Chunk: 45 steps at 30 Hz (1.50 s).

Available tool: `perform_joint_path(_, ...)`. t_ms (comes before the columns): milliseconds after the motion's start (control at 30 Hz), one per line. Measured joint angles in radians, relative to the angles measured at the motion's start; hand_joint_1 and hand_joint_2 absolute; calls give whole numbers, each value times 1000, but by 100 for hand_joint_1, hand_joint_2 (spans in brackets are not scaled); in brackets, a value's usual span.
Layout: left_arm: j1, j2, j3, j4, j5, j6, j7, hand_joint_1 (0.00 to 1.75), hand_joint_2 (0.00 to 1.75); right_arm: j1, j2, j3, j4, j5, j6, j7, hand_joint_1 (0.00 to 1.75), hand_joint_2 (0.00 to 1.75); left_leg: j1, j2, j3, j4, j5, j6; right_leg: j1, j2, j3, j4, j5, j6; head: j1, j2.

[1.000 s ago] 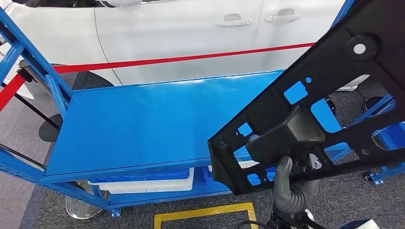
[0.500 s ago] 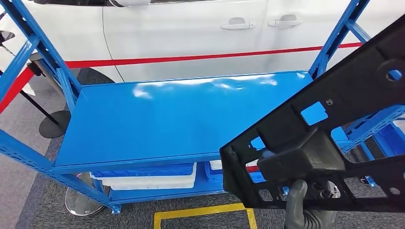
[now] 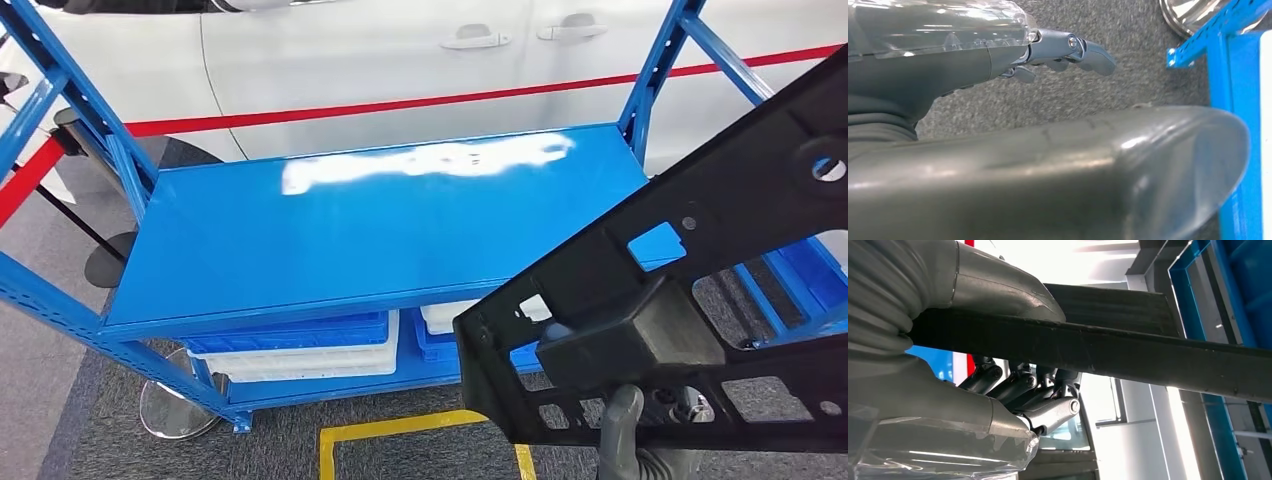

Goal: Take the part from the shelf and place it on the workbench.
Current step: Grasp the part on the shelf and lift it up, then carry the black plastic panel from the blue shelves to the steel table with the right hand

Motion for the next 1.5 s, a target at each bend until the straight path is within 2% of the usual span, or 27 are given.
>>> perform_joint_path(67,-1,0,1,0,0,0,0,0,0,6,0,0,4,-2,4,-4,175,175,0,0,-30,126,-81,-1,4,9,-27,2,20,-4,0,0)
perform_joint_path(100,-1,-1,1,0,1,-1,0,0,0,10,0,0,6,-4,6,-5,175,175,0,-1,-29,164,-89,0,6,15,-41,4,30,-3,0,0)
perform_joint_path(133,-1,-1,2,0,1,-2,0,0,0,15,0,0,9,-5,6,-5,175,175,-1,-2,-12,168,-75,3,8,23,-55,6,39,-3,0,0)
perform_joint_path(200,-1,-1,5,0,3,-5,1,0,0,26,0,-2,14,-7,7,-5,175,175,-3,-22,74,71,-23,16,11,42,-79,12,56,1,0,0)
perform_joint_path(233,-1,0,7,-1,4,-7,1,0,0,32,0,-4,16,-7,7,-5,175,175,-5,-50,129,-7,-13,27,13,51,-89,15,63,4,0,0)
perform_joint_path(300,-1,1,14,-3,4,-9,2,0,0,40,1,-12,22,-6,9,-4,175,175,-9,-94,201,-120,-15,38,9,70,-101,16,78,14,0,0)
perform_joint_path(333,0,1,16,-3,4,-10,4,0,0,45,2,-16,24,-4,9,-3,175,175,-12,-98,211,-142,-21,39,7,81,-104,14,85,22,0,0)
perform_joint_path(400,-1,-2,19,-4,2,-10,10,0,0,56,6,-25,27,11,11,3,175,175,-14,-72,208,-155,-9,41,4,97,-108,11,95,36,-1,0)
perform_joint_path(433,-2,-3,20,-4,2,-10,13,0,0,64,10,-33,28,22,12,6,175,175,-12,-57,207,-161,0,45,5,85,-116,23,86,41,1,0)
perform_joint_path(500,0,-5,25,-4,3,-10,18,0,0,81,17,-54,31,40,18,11,175,175,-6,-22,199,-171,17,52,7,35,-152,106,24,47,7,0)
perform_joint_path(567,4,-5,32,-4,3,-9,23,0,0,99,26,-79,36,48,29,9,175,175,-7,11,187,-169,24,55,3,-1,-199,234,-52,56,10,0)
perform_joint_path(600,5,-5,35,-4,2,-8,26,0,0,110,32,-95,39,50,38,6,175,175,-6,27,181,-167,26,53,0,-8,-208,274,-69,60,10,0)
perform_joint_path(633,5,-6,39,-4,1,-8,29,0,0,122,40,-112,42,50,49,2,175,175,-6,43,176,-163,27,51,-4,-13,-196,278,-68,64,10,0)
perform_joint_path(700,4,-8,46,-4,0,-5,37,0,0,143,62,-148,46,52,74,-6,175,175,-3,70,170,-156,27,45,-10,-37,-115,172,-25,69,11,0)
perform_joint_path(767,3,-10,51,-4,-3,-2,44,0,0,157,93,-189,48,58,112,-12,175,175,-6,92,168,-146,22,34,-6,-77,-34,46,7,60,10,0)
perform_joint_path(833,2,-10,60,-4,-8,2,49,0,0,169,131,-237,49,63,144,-15,175,175,-11,110,169,-139,20,22,2,-90,-19,9,10,44,8,0)
perform_joint_path(900,-2,-10,67,-4,-15,3,52,0,0,184,160,-282,49,64,141,-16,175,175,-9,120,170,-136,17,11,2,-71,-27,9,16,29,8,0)
perform_joint_path(967,-4,-10,71,-4,-20,3,53,0,0,194,181,-312,49,65,123,-17,175,175,-3,84,155,-98,-18,3,-2,-51,-33,5,24,14,7,0)
perform_joint_path(1033,-2,-9,76,-4,-19,2,54,0,0,198,197,-329,49,70,107,-17,175,175,-1,27,106,20,-90,-1,-2,-28,-40,3,31,2,6,0)
perform_joint_path(1100,1,-8,84,-4,-12,-1,54,0,0,203,206,-341,49,84,94,-17,175,175,-1,6,51,144,-136,0,1,1,-48,5,36,-2,6,0)
perform_joint_path(1133,1,-7,89,-4,-7,-4,54,0,0,205,209,-345,49,94,88,-17,175,175,-1,3,43,161,-130,1,2,17,-50,7,38,-2,6,0)
perform_joint_path(1200,-1,-3,99,-4,2,-13,53,0,0,208,214,-349,49,114,80,-17,175,175,0,-6,80,80,-66,5,2,48,-52,13,39,0,6,0)
perform_joint_path(1267,-3,4,108,-4,7,-20,53,0,0,207,217,-351,49,128,75,-17,175,175,3,-54,137,-52,-8,10,3,76,-57,21,40,7,7,0)
perform_joint_path(1333,-5,8,116,-4,9,-23,52,0,0,208,220,-354,49,134,75,-17,175,175,4,-87,156,-109,3,12,2,100,-70,26,46,21,7,0)
perform_joint_path(1400,-9,11,119,-4,6,-25,52,0,0,209,222,-359,49,143,76,-17,175,175,3,-69,154,-113,8,19,-1,120,-80,26,55,37,7,0)
perform_joint_path(1433,-11,13,119,-4,2,-26,52,0,0,209,223,-362,50,153,77,-17,175,175,4,-56,154,-117,13,25,0,109,-86,32,51,42,8,0)
perform_joint_path(1500,-13,17,119,-5,-8,-30,54,0,0,203,223,-365,54,179,84,-17,175,175,7,-27,151,-124,22,38,3,53,-116,92,10,49,12,0)
